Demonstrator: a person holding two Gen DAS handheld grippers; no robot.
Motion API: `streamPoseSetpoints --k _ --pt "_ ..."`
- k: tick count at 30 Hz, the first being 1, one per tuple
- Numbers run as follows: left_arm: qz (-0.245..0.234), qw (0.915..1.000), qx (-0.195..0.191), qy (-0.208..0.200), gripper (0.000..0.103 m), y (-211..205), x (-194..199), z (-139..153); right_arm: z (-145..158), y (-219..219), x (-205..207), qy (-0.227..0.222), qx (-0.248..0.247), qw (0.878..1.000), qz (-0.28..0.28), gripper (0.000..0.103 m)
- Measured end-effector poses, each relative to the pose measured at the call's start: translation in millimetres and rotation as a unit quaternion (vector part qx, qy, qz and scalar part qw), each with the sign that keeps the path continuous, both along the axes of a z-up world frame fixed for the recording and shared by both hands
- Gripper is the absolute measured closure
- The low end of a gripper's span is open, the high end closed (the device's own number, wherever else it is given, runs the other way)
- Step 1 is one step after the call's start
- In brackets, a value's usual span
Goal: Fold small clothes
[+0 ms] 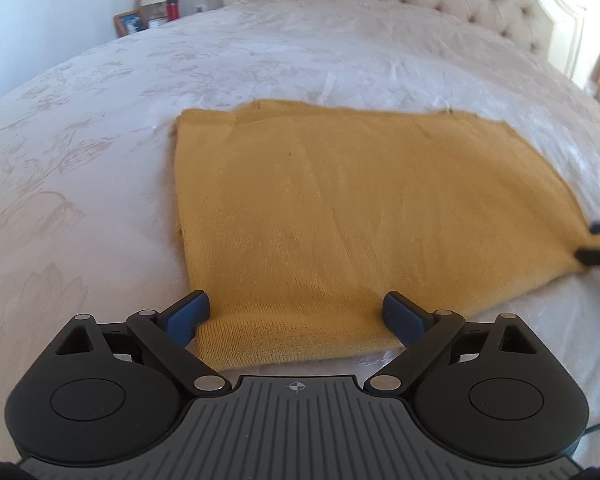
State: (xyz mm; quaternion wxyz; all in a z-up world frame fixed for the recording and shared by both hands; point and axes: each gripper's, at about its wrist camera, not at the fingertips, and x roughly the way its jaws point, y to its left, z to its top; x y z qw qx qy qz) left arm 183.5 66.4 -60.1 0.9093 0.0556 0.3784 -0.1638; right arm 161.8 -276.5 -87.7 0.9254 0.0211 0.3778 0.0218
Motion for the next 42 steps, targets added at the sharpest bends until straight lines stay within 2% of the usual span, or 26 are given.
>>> streamPoseSetpoints --k 4,7,9,13,18,21,25,28,32,36,39,42 --pt "0.023 0.9988 -0.038 -0.019 0.009 -2.7 -7.7 17.6 -5.7 -11.8 -9.8 -0.015 0.038 0.999 -0.014 0.006" --pt "0.021 0.9983 -0.047 -0.029 0.009 -17.9 -7.1 29.4 -7.4 -13.5 -17.9 -0.024 0.042 0.999 -0.009 0.005" --pt "0.014 0.9983 -0.049 -0.028 0.008 -34.0 -4.3 32.2 -8.8 -15.1 -22.7 -0.027 0.047 0.999 -0.004 0.001" --pt "-0.01 0.9991 -0.035 -0.024 0.008 -71.3 -1.7 24.5 -10.4 -19.6 -32.4 -0.032 0.062 0.998 -0.002 0.001" --pt "-0.033 0.9994 -0.001 0.002 0.008 -106.3 -1.7 -1.2 -13.7 -27.8 -41.9 -0.041 0.091 0.995 -0.001 0.001" --pt "-0.039 0.9988 0.029 0.002 0.006 -114.0 -5.6 -14.4 -15.4 -35.8 -48.3 -0.05 0.123 0.991 -0.003 0.001" --pt "-0.036 0.9987 0.036 0.009 0.001 -115.0 -4.1 -15.7 -14.5 -46.5 -45.7 -0.04 0.165 0.985 -0.006 0.001" --pt "-0.035 0.9984 0.04 0.017 0.002 -117.3 -2.0 -9.7 -13.3 -51.0 -42.7 -0.031 0.184 0.982 -0.009 0.001" --pt "-0.032 0.9991 0.029 -0.006 0.003 -120.5 3.3 11.6 -12.4 -48.7 -43.0 -0.024 0.178 0.984 -0.004 0.001" --pt "-0.02 0.9982 0.04 -0.039 0.003 -133.3 24.7 30.2 -11.0 -43.0 -42.0 -0.015 0.16 0.987 -0.004 0.001" --pt "-0.003 0.9974 0.053 -0.049 0.003 -145.1 47.9 31.4 -10.8 -41.2 -41.9 -0.013 0.153 0.988 -0.004 0.001" --pt "0.016 0.9968 0.068 -0.039 0.003 -154.0 69.0 22.1 -10.2 -41.2 -42.0 -0.012 0.154 0.988 -0.006 0.001"
